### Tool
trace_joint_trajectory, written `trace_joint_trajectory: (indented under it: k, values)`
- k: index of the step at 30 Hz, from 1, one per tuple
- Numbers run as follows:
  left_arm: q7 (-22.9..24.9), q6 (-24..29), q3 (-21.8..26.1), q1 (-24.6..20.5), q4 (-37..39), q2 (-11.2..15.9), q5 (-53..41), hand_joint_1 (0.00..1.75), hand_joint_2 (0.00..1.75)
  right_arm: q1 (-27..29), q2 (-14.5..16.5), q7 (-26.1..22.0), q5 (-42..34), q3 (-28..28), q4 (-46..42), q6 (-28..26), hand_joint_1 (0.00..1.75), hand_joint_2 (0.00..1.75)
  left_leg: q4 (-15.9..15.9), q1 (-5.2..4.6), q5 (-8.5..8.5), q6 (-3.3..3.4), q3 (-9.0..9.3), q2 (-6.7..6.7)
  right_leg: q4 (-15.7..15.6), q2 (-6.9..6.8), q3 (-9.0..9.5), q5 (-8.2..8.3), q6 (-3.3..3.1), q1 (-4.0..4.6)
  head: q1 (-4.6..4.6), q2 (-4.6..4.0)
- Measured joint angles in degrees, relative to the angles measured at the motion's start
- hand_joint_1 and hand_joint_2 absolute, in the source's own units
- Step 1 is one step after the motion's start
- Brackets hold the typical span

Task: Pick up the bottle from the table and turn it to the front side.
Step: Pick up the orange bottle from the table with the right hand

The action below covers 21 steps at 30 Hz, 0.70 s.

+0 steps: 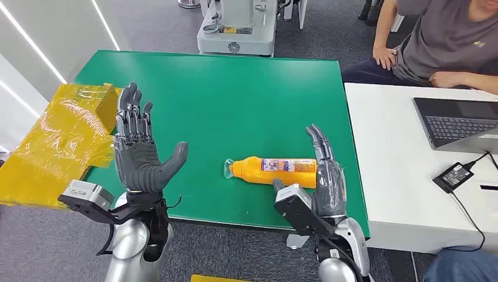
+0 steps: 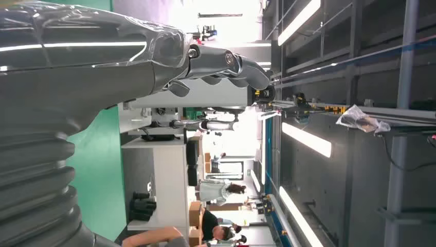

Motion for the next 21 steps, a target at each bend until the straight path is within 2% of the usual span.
trace_joint_trajectory:
  k: [2, 6, 14, 18, 21]
  values:
    - [0.0, -0.2, 0.0, 0.1, -0.1, 0.0, -0.1, 0.0, 1.75, -1.0, -0.9, 1.3, 0.7, -0.2, 0.4, 2.2, 0.0, 1.75, 0.0, 0.0, 0.0, 0.0, 0.01, 0.02, 0.0, 0.02, 0.0, 0.01, 0.0, 0.0, -0.01, 0.0]
    - [0.1, -0.8, 0.0, 0.4, -0.5, 0.2, -0.4, 0.0, 1.75, -4.0, -4.3, 6.1, 1.5, -0.7, 2.2, 11.2, 0.0, 1.75, 0.0, 0.0, 0.0, 0.0, 0.01, -0.02, 0.0, -0.02, 0.0, 0.02, 0.01, 0.0, -0.01, 0.0]
    - [0.2, -1.1, 0.0, 0.6, -0.6, 0.4, -0.5, 0.0, 1.75, -6.4, -7.8, 7.8, 1.8, -0.9, 4.5, 14.5, 0.0, 1.75, 0.0, 0.0, 0.0, 0.0, 0.0, -0.04, 0.0, -0.03, 0.0, 0.01, 0.01, 0.0, -0.01, 0.0]
    - [0.3, -1.2, 0.0, 0.6, -0.6, 0.6, -0.3, 0.0, 1.75, -10.0, -10.2, 8.6, 1.0, -0.9, 7.8, 19.0, 0.0, 1.75, 0.0, 0.0, 0.0, 0.01, 0.0, 0.0, 0.0, 0.02, 0.0, 0.03, 0.02, 0.0, -0.01, 0.0]
    - [0.7, -1.3, -0.1, 0.6, -0.6, 0.7, 0.0, 0.0, 1.75, -14.4, -12.3, 5.9, -2.3, -1.0, 13.3, 24.3, 0.0, 1.75, 0.0, -0.01, 0.03, 0.05, 0.0, -0.01, 0.0, -0.01, 0.01, 0.06, 0.05, -0.01, -0.01, 0.0]
